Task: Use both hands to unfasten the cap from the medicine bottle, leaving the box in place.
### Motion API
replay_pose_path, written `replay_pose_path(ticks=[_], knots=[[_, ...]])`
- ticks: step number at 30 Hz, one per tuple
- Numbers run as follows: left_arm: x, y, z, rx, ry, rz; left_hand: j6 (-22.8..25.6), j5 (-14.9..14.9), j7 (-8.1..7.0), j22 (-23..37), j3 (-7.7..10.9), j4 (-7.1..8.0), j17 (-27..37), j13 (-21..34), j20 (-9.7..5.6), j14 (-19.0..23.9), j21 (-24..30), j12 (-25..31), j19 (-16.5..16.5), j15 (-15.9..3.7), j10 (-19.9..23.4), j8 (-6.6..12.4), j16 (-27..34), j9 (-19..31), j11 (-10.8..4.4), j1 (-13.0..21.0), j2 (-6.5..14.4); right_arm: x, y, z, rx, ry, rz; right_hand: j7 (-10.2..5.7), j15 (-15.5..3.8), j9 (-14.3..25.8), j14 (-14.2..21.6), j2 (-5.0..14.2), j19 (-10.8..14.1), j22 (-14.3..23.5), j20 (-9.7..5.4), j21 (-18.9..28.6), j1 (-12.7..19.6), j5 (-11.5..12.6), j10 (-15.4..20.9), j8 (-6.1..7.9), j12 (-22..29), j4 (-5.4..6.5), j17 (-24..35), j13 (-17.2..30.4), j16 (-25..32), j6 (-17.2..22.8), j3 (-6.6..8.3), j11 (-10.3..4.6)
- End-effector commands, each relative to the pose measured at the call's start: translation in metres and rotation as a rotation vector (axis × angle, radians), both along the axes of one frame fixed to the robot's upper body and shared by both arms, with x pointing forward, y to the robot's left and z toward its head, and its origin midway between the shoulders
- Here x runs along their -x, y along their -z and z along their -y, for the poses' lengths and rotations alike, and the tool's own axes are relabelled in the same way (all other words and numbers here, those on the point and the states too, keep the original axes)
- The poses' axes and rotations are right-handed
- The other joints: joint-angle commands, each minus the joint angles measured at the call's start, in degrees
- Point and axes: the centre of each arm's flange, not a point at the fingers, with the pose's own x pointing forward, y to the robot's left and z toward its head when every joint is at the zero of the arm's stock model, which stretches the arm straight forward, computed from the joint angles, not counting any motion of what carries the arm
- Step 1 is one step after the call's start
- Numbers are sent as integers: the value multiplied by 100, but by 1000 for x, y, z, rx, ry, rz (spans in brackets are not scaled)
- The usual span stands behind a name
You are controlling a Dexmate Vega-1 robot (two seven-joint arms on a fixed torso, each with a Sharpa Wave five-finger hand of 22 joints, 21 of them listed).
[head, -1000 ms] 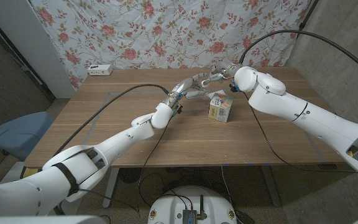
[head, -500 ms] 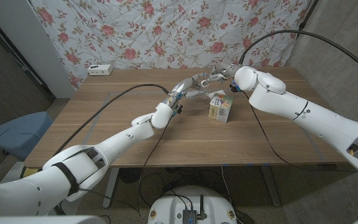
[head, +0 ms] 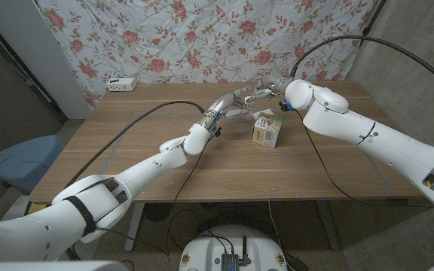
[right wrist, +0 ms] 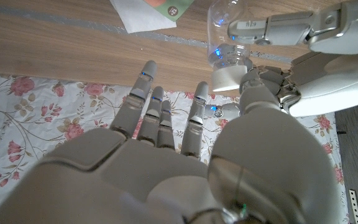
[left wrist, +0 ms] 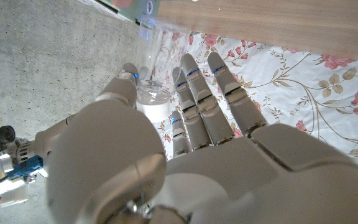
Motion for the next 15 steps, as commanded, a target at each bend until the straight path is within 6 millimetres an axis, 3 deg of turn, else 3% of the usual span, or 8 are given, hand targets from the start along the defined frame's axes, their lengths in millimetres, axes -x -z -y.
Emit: replay_pose_path(ticks=[1, 15], knots=[[-1, -1, 3, -8, 1, -1, -10, 34, -13, 16, 35, 1, 20, 6, -31, 21, 1, 28, -4, -287, 362, 9, 5, 15, -340, 11, 43, 2, -1, -1, 7, 4, 13, 35, 36, -8, -7, -31, -13, 10, 43, -15, -78, -14, -54, -48, -8, 8, 12, 18, -5, -97, -60, 19], [-2, -1, 4, -8, -1, -5, -3, 33, -14, 16, 44, 2, 20, 7, -30, 20, 1, 31, -5, -282, 368, 13, 5, 15, -343, 7, 40, -1, 2, -2, 11, 0, -29, 152, 144, -43, -97, -134, -84, 12, 119, -22, -294, -6, -185, -183, -28, 51, -6, 27, -53, -334, -169, 102]])
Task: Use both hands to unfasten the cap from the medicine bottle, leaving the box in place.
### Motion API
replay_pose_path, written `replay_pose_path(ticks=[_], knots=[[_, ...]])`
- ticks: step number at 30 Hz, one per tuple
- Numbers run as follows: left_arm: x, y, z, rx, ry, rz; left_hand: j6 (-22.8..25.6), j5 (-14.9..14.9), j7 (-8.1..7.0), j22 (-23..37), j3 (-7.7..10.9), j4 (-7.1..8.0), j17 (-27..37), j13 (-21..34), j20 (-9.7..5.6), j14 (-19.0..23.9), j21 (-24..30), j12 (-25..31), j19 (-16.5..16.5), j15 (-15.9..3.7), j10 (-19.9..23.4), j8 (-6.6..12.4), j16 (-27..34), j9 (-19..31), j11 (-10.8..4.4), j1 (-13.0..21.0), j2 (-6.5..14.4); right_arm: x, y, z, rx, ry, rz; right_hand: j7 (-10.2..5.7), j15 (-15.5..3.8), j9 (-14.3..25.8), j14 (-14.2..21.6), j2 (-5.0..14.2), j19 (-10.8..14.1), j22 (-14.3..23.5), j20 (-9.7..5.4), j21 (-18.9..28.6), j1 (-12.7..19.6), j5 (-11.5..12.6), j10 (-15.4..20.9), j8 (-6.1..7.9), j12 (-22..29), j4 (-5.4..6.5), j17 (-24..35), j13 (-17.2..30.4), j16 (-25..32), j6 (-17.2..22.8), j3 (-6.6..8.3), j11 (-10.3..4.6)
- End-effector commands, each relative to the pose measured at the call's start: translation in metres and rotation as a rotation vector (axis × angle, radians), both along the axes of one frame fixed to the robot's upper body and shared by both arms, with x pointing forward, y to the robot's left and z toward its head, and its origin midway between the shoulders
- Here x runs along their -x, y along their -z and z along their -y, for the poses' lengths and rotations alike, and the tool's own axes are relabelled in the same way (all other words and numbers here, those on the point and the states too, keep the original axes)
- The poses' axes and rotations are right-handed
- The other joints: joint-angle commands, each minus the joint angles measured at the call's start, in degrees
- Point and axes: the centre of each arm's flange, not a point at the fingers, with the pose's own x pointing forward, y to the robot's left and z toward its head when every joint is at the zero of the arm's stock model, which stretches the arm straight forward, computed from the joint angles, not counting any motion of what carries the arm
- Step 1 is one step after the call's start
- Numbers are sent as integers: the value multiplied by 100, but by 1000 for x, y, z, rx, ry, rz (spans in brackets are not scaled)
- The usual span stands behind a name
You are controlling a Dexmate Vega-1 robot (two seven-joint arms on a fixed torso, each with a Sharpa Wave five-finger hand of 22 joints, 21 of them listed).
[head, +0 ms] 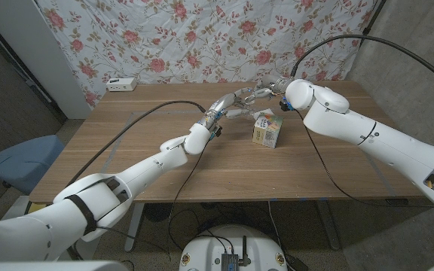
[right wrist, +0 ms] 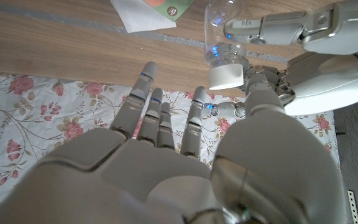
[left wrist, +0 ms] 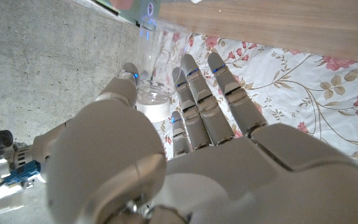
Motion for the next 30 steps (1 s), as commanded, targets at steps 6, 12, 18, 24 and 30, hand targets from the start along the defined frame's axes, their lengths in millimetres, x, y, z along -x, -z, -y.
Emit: replay_pose_path(ticks=[6, 12, 18, 24, 30], knots=[[0, 0, 2, 0, -2, -2, -2, 35, -18, 17, 39, 11, 20, 12, -29, 24, 1, 25, -3, -281, 373, 14, 6, 15, -342, 3, 40, -5, 4, -1, -5, 5, -38, 71, 159, -2, -67, -35, -44, 14, 92, -22, -171, -4, -66, -62, -4, 59, -7, 32, -33, -101, -100, 56], [-1, 0, 2, 0, -2, -3, 0, 36, -17, 17, 43, 8, 19, 12, -28, 25, 1, 24, -6, -281, 369, 15, 6, 15, -337, 6, 39, -8, 5, 0, -13, 11, -44, 94, 166, 0, -61, -49, -50, 14, 108, -19, -237, -2, -70, -38, 4, 77, -9, 34, -31, -30, -126, 66], [-1, 0, 2, 0, -2, -3, -1, 35, -15, 17, 48, 10, 20, 12, -25, 23, 0, 21, -8, -269, 362, 14, 5, 15, -337, 4, 41, -10, 6, 1, -19, 13, -47, 96, 150, 7, -41, -50, -51, 14, 112, -14, -252, 6, -56, -7, 16, 72, -15, 36, -25, 47, -126, 75], [-1, -1, 3, -2, -3, -4, 4, 34, -14, 17, 50, 10, 20, 13, -26, 23, 1, 25, -6, -278, 371, 16, 5, 15, -338, 0, 36, -12, 6, 2, -26, 17, -48, 105, 153, 15, -28, -44, -43, 14, 112, -7, -248, 15, -50, 27, 23, 59, -21, 37, -22, 124, -118, 79], [-2, -2, 3, -3, -3, -4, 3, 34, -23, 17, 53, 7, 19, 13, -26, 27, 0, 26, -8, -258, 373, 15, 6, 15, -338, 0, 32, -13, 6, 3, -31, 21, -44, 113, 135, 28, -5, -32, -37, 13, 105, -1, -231, 25, -21, 77, 38, 37, -27, 39, -14, 230, -101, 81]])
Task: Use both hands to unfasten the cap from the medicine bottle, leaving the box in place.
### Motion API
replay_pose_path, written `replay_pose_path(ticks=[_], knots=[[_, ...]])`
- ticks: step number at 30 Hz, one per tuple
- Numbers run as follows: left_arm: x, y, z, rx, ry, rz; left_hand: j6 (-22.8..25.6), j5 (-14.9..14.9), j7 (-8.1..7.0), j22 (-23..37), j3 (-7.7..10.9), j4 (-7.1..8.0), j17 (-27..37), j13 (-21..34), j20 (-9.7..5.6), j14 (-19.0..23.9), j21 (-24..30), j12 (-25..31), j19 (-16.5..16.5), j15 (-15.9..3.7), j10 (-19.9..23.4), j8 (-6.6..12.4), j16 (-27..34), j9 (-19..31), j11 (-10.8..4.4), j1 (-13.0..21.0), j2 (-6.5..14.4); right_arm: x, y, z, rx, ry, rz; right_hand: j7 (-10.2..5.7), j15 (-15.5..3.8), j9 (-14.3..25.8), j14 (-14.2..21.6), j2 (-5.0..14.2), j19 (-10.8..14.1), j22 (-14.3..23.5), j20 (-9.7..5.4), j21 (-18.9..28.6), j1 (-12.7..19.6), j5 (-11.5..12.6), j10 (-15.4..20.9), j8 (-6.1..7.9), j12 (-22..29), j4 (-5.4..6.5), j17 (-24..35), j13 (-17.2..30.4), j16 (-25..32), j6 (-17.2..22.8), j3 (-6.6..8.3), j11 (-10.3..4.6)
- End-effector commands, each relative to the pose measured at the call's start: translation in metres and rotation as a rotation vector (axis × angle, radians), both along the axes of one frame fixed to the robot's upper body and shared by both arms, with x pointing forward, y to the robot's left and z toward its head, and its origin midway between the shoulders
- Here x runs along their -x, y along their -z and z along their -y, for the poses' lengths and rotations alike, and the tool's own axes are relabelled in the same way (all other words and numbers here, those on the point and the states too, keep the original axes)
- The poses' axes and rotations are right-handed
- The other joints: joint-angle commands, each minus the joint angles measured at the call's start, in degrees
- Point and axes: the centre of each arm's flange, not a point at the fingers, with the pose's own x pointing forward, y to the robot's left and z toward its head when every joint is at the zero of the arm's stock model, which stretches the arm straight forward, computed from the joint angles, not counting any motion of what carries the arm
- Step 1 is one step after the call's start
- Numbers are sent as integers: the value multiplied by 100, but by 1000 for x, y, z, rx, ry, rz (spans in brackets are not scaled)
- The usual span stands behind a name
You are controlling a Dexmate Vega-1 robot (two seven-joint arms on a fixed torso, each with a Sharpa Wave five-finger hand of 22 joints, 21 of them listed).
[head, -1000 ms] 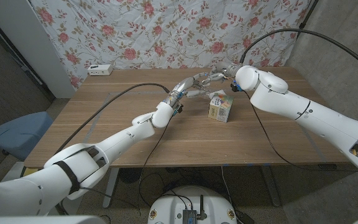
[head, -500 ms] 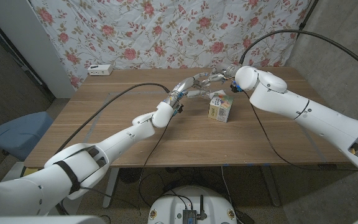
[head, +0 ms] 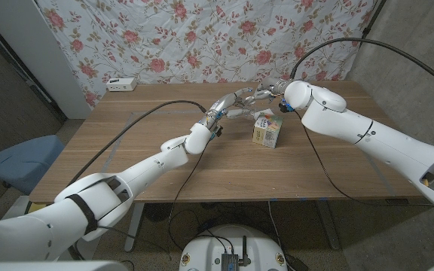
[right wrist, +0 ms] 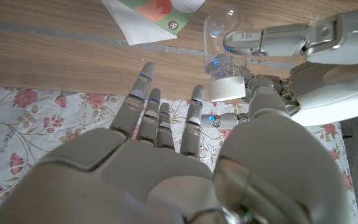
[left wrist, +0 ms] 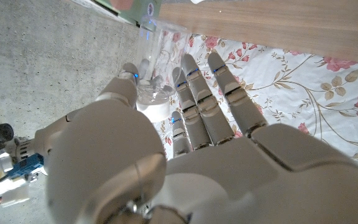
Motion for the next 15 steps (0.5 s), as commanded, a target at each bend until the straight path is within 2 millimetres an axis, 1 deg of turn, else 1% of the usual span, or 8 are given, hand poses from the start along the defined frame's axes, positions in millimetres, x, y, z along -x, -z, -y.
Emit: replay_pose_path(ticks=[1, 6, 15], knots=[[-2, -1, 1, -2, -1, -2, 2, 41, -20, 17, 58, 8, 18, 8, -24, 26, 0, 26, -9, -262, 371, 15, 6, 15, -336, 1, 33, -3, 0, 2, -16, 9, 1, -7, -2, 30, 67, 14, 25, 14, 44, 22, -9, 26, 44, 69, 40, -37, -1, 12, 7, 130, 19, 21], [-2, -2, 2, -2, 0, -2, 6, 41, -30, 17, 61, 9, 18, 8, -25, 21, 1, 28, -7, -271, 377, 16, 4, 15, -337, 0, 33, -4, 0, 2, -15, 12, 4, -17, -16, 43, 103, 27, 34, 14, 37, 28, 2, 31, 69, 109, 50, -52, -1, 13, 23, 205, 33, 16], [-3, -2, 3, -1, 3, -2, 14, 41, -25, 17, 67, 6, 18, 9, -20, 13, 0, 27, -8, -264, 374, 19, 1, 15, -342, 1, 29, -4, 0, 2, -14, 17, 11, -73, -54, 81, 172, 69, 69, 13, 18, 44, 72, 37, 134, 233, 72, -108, 4, 15, 60, 416, 70, -3]])
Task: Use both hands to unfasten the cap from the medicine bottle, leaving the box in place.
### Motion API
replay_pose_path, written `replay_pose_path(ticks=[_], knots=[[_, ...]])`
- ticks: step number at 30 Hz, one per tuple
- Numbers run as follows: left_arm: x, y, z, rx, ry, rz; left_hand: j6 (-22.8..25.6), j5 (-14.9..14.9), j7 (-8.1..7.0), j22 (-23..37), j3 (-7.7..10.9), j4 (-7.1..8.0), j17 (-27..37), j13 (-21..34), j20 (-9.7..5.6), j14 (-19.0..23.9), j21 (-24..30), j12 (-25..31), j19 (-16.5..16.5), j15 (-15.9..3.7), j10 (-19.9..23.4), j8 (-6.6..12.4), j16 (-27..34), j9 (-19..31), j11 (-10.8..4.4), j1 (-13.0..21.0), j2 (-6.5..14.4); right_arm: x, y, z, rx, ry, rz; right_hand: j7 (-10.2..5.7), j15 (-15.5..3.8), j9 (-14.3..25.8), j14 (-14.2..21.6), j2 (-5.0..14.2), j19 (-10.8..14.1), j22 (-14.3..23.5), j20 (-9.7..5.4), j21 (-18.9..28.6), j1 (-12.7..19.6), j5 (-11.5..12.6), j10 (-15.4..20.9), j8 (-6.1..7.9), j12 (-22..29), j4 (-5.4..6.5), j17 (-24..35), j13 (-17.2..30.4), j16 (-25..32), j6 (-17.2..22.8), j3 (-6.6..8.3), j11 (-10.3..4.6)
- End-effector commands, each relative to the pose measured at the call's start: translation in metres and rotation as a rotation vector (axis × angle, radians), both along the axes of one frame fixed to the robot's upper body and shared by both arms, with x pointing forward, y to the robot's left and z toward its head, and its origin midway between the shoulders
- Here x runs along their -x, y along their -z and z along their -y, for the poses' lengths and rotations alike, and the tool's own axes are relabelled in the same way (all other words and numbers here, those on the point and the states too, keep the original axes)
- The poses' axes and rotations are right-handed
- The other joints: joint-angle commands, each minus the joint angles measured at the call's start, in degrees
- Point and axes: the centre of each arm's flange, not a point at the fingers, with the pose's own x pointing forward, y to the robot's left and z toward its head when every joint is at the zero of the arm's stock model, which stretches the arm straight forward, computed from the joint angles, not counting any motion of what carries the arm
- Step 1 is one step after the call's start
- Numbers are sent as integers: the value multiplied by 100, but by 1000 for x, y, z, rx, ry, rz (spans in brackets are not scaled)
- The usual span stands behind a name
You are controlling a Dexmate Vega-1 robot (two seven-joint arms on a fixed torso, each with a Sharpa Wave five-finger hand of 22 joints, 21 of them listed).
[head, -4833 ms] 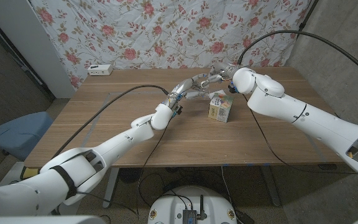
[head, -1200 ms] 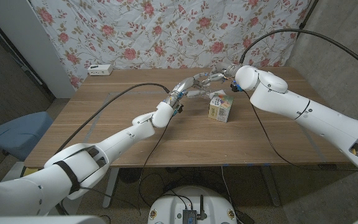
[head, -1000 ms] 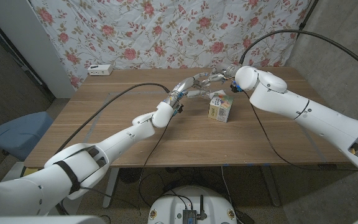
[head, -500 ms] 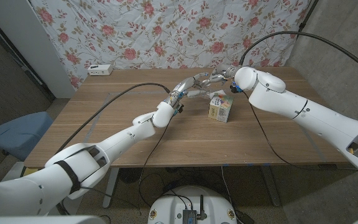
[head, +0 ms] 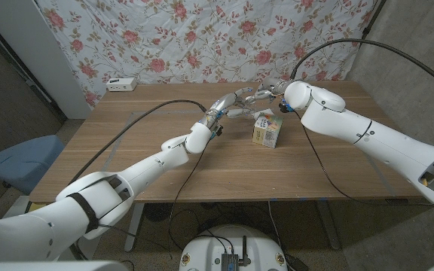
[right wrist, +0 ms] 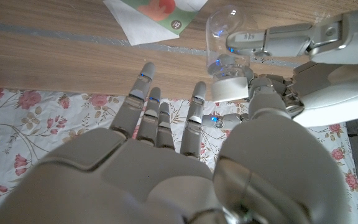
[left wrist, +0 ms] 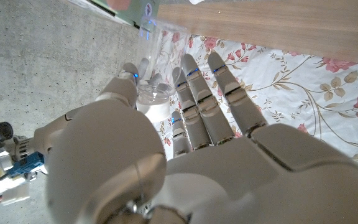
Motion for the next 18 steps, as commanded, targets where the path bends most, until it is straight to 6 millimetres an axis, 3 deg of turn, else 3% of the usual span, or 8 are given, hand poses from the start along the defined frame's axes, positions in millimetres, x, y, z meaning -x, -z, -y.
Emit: replay_pose_path(ticks=[1, 18], knots=[[-1, -1, 2, 1, 6, 1, 15, 31, -21, 17, 59, -3, 18, 13, -22, 3, 0, 26, -9, -269, 372, 19, 1, 15, -340, 2, 31, -1, 0, 0, -3, 6, 7, -25, -23, 42, 71, 31, 72, 14, 12, 45, 33, 37, 96, 78, 48, -53, 4, 16, 43, 126, 14, -2], [-1, -1, 3, -3, 8, -1, 11, 31, -30, 17, 72, -1, 19, 13, -16, 0, -1, 24, -13, -274, 366, 16, 2, 15, -338, -1, 35, -2, 0, -2, -5, 8, 18, -141, -125, 125, 161, 116, 133, 12, -42, 63, 252, 48, 214, 317, 75, -181, 23, 18, 100, 466, 104, -43]])
